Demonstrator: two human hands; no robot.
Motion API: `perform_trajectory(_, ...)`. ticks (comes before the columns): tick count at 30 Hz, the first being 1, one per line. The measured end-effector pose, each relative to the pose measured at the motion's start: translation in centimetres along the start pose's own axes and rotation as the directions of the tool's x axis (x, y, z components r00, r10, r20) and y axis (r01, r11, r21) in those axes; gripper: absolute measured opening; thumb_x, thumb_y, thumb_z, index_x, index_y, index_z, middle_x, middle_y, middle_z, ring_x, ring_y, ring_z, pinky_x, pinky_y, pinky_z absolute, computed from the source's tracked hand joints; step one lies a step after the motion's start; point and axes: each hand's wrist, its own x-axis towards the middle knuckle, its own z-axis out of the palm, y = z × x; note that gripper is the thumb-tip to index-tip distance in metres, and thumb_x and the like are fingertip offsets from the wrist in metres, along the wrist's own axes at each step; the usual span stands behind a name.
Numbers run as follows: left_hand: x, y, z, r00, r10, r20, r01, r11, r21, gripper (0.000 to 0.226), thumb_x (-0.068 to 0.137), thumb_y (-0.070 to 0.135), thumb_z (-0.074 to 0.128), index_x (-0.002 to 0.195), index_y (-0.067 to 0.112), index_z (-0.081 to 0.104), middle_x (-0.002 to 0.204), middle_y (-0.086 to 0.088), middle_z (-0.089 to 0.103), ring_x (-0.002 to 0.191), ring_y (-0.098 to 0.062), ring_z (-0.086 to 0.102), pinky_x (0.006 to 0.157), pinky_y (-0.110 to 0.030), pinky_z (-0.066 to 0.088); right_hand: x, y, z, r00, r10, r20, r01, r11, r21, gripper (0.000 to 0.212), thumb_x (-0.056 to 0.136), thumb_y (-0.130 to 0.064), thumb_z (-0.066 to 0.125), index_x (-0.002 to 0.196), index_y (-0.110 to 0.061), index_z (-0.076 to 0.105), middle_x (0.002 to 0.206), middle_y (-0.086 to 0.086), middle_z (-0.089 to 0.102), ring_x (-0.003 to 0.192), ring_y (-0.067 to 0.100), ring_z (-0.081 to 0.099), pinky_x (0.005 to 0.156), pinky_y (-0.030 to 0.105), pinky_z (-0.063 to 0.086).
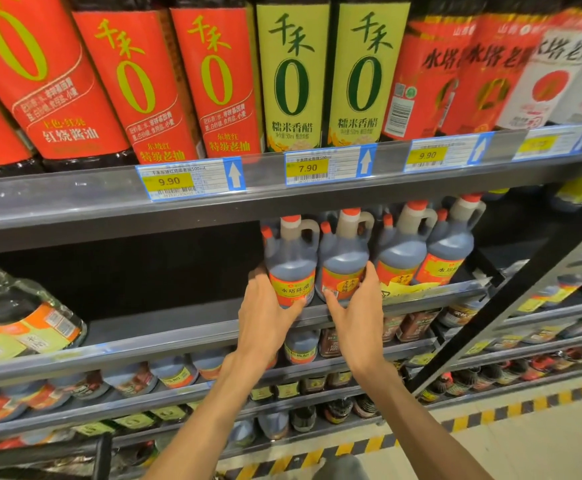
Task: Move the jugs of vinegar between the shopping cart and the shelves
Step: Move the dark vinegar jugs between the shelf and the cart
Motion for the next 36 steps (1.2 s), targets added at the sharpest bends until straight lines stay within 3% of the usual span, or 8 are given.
perform_trajectory(5,0.0,0.0,0.2,1.000,-0.012,-0.001,0.012,1.000,0.009,0.064,0.076,0.053,0.081,0.117,0.025,0.040,0.110,0.002,0.051,0.104,-0.022,0.059,0.077,-0.040,0.054,-0.2,-0.1,0.0,0.999,-0.033,-0.005,0.032,0.999,-0.040,0.086,0.094,-0.037,0.070,0.159,-0.016,0.019,0.161,0.003,0.034,0.150,0.021,0.033,0.117,0.048,0.039)
perform_trajectory(10,0.0,-0.1,0.3,1.000,-0.008,0.009,0.008,1.000,-0.002,0.064,0.076,0.047,0.082,0.119,0.024,0.040,0.111,0.002,0.051,0.104,-0.020,0.058,0.074,-0.032,0.046,-0.1,0.0,0.0,1.000,-0.001,-0.012,0.001,1.000,-0.011,0.087,0.092,-0.036,0.074,0.158,-0.020,0.020,0.160,0.001,0.038,0.147,0.019,0.038,0.115,0.047,0.043)
perform_trajectory(15,0.0,-0.3,0.2,0.999,-0.020,0.028,0.019,1.000,0.016,0.066,0.075,0.043,0.081,0.123,0.020,0.042,0.112,0.000,0.053,0.105,-0.023,0.059,0.074,-0.033,0.047,0.1,0.1,-0.1,1.000,0.025,-0.011,-0.025,0.999,0.025,0.087,0.090,-0.035,0.077,0.157,-0.024,0.022,0.155,-0.002,0.043,0.143,0.017,0.043,0.111,0.047,0.047)
perform_trajectory(21,-0.2,-0.2,-0.2,0.998,0.010,0.065,-0.010,1.000,-0.001,0.062,0.081,0.045,0.078,0.124,0.020,0.042,0.113,0.001,0.051,0.108,-0.022,0.057,0.075,-0.032,0.044,-0.2,-0.5,-0.8,0.999,0.026,0.039,-0.028,0.999,0.030,0.088,0.093,-0.033,0.074,0.159,-0.023,0.017,0.161,-0.002,0.035,0.148,0.017,0.036,0.116,0.047,0.042)
perform_trajectory(26,-1.2,-0.7,-1.5,0.991,0.104,0.084,-0.103,0.995,-0.016,0.072,0.081,0.041,0.081,0.136,0.026,0.037,0.124,0.004,0.048,0.120,-0.017,0.050,0.091,-0.033,0.050,-1.2,-1.0,-1.6,0.996,-0.045,0.074,0.046,0.999,-0.008,0.096,0.094,-0.024,0.075,0.162,-0.022,0.007,0.168,-0.002,0.019,0.154,0.016,0.023,0.121,0.047,0.034)
perform_trajectory(29,-2.7,-0.5,-2.7,0.991,0.124,0.055,-0.128,0.988,0.084,0.088,0.086,0.037,0.079,0.154,0.020,0.026,0.146,-0.001,0.041,0.138,-0.016,0.037,0.107,-0.024,0.036,-2.2,-1.5,-2.4,0.994,-0.012,0.111,0.007,0.999,0.045,0.096,0.094,-0.018,0.074,0.162,-0.026,0.007,0.168,-0.004,0.018,0.153,0.014,0.022,0.123,0.045,0.031)
perform_trajectory(32,-5.1,-0.6,-4.0,0.994,0.105,0.025,-0.107,0.979,0.172,0.095,0.091,0.035,0.074,0.161,0.017,0.014,0.165,-0.004,0.024,0.153,-0.019,0.018,0.122,-0.033,0.024,-3.6,-2.2,-3.3,0.987,-0.086,0.136,0.084,0.996,0.019,0.096,0.091,-0.015,0.076,0.162,-0.018,0.012,0.166,0.007,0.021,0.151,0.022,0.025,0.122,0.039,0.029)
perform_trajectory(36,-9.6,-1.2,-5.7,0.997,0.072,-0.020,-0.064,0.958,0.280,0.091,0.088,0.034,0.077,0.159,0.015,0.023,0.163,-0.006,0.029,0.154,-0.025,0.020,0.124,-0.043,0.025,-6.9,-2.9,-4.0,0.947,-0.221,0.233,0.262,0.951,-0.162,0.098,0.092,-0.022,0.076,0.162,-0.012,0.008,0.167,0.009,0.016,0.154,0.025,0.020,0.122,0.039,0.029)
